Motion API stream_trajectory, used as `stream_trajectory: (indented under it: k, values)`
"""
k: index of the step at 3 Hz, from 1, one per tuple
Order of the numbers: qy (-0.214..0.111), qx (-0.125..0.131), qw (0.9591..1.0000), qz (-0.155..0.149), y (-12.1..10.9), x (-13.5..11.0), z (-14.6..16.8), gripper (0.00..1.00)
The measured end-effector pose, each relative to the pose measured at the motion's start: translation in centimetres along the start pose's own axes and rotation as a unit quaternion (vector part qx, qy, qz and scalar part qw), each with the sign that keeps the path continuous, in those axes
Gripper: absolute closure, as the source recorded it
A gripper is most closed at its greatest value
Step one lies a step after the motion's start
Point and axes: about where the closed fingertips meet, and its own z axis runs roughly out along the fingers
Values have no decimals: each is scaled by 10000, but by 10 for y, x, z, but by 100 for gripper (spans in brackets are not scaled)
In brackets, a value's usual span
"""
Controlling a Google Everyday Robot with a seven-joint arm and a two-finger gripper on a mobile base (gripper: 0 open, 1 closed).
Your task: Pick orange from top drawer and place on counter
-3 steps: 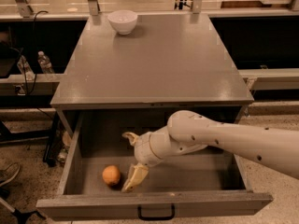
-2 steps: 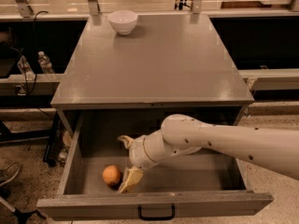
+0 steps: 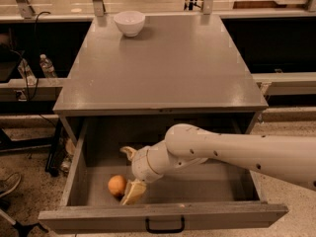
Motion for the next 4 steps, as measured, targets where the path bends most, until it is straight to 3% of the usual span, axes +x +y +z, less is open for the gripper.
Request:
stream_trajectory:
  k: [2,3,4]
  values:
    - [-82,-156,9998,-27,9,-8,8,0]
    - [-184,-270,9994,-70,14,-15,12,14]
    - [-249,-356,9990,-96,16,-20,14,38]
